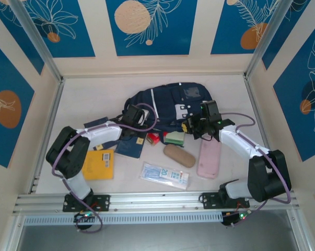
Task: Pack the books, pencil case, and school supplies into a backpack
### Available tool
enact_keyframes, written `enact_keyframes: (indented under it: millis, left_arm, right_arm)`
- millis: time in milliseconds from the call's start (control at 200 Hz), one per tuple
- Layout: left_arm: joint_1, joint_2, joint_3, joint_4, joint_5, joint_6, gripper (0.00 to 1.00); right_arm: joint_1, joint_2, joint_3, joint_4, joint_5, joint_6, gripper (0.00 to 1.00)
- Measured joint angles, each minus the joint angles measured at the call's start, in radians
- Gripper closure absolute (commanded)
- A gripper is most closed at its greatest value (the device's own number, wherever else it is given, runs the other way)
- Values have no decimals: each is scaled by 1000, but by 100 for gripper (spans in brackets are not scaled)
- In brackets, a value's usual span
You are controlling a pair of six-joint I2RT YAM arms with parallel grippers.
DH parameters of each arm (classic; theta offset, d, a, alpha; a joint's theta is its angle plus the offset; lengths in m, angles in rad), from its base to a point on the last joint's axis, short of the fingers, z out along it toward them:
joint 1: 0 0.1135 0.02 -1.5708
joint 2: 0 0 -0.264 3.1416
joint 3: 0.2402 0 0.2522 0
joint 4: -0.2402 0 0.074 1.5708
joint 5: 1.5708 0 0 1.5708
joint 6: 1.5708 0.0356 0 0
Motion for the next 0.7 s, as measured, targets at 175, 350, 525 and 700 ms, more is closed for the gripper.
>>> enact_keyframes:
  millis: [175, 350, 525, 700]
  left_arm:
    - [17, -41, -29, 0, -29, -5, 100]
    - [56, -72, -33, 0, -29, -7, 100]
    - [78, -79, -32, 0, -1, -7, 100]
    - [102, -79, -10, -7, 75, -8, 100]
  right_arm:
    - [-42, -41, -3, -25, 2, -49, 100]
    - [-90, -55, -3, -50, 1, -100, 100]
    - [-146, -55, -3, -87, 6, -161, 100]
    - [-212, -34, 4, -89, -10, -237, 68]
